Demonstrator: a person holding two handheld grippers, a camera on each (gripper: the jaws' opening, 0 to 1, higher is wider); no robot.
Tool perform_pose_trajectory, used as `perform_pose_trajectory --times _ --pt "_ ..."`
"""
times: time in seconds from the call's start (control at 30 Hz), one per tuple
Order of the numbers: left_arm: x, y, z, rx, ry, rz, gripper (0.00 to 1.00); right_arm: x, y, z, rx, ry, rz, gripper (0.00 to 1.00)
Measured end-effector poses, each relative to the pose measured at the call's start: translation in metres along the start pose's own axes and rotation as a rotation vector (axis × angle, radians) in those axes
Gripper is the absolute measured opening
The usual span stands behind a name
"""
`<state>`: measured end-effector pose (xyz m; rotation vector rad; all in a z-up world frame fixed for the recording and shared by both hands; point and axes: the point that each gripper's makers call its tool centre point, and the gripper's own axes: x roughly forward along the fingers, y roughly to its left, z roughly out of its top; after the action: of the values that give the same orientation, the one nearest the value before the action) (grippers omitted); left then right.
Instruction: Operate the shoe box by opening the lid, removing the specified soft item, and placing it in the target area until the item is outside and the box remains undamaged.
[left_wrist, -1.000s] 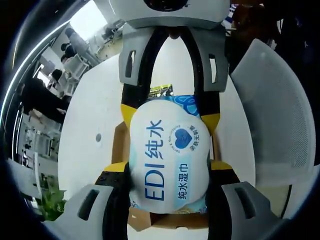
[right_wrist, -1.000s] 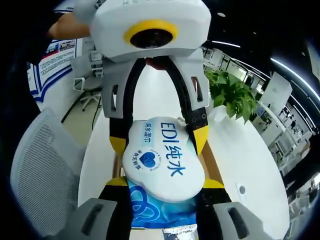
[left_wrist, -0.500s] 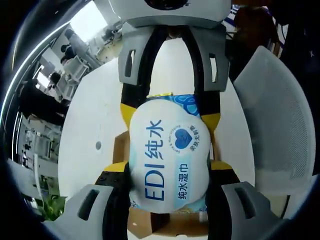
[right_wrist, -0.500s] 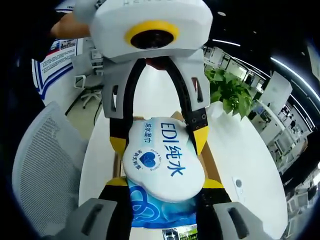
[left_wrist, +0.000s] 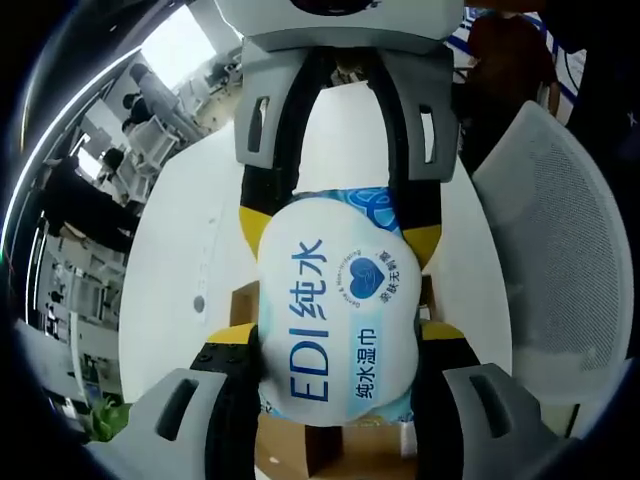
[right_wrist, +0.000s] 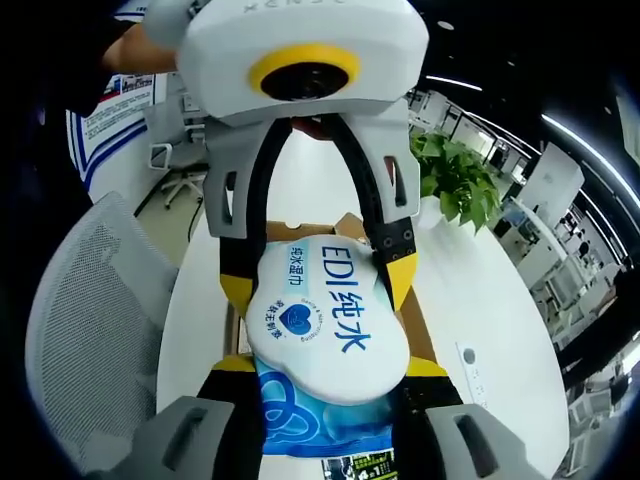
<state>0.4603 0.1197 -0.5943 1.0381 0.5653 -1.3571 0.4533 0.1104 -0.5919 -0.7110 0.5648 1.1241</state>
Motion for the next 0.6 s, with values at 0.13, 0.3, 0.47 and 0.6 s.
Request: perform_pose_trajectory --times 0.13,0.3,0.47,0.6 --pt "0.004 0.001 0.007 0.000 -0.004 0.002 0.60 -0.005 -0.002 -0.005 -0.003 0.006 -0.002 0.45" --pt "0.009 0.003 0.015 0.006 -0.005 0.006 0.60 -0.010 -0.006 -0.012 -0.006 0.013 -0.012 0.45" --pt "0.014 0.005 0.024 0.011 -0.006 0.007 0.60 -0.016 -0.009 -0.020 -0.009 0.017 -0.016 0.45" --pt "0.021 0.008 0.031 0.014 -0.011 0.004 0.60 -0.020 -0.013 -0.027 -0.006 0.019 -0.017 0.45"
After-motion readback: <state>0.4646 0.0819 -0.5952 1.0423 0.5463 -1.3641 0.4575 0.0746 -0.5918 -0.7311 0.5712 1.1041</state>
